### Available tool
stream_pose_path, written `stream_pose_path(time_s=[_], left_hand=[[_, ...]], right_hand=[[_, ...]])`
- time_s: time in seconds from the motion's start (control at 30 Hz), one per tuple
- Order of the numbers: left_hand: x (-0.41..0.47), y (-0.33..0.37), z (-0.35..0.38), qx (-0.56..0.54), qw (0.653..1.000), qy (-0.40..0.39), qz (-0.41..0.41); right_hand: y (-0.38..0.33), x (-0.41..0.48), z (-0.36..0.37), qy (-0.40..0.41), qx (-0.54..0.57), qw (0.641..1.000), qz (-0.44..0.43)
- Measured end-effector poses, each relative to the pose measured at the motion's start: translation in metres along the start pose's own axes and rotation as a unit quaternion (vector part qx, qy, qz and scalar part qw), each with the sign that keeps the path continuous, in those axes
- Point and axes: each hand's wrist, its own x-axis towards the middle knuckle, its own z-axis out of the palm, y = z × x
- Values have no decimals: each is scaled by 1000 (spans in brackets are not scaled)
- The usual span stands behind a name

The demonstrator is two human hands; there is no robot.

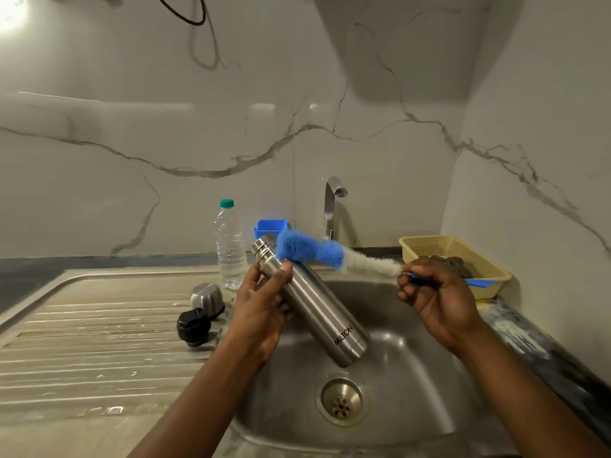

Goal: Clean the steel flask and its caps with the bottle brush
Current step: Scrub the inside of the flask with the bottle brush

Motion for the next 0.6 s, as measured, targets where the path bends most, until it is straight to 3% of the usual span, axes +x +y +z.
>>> stream_pose_path(time_s=[0.5,0.6], left_hand=[[-2,-5,-1,25,999,1,-20],[-3,-7,1,26,999,9,-31]], right_hand=[[0,-4,1,6,-12,1000,-10],[7,-7,9,-28,-17,999,-3]])
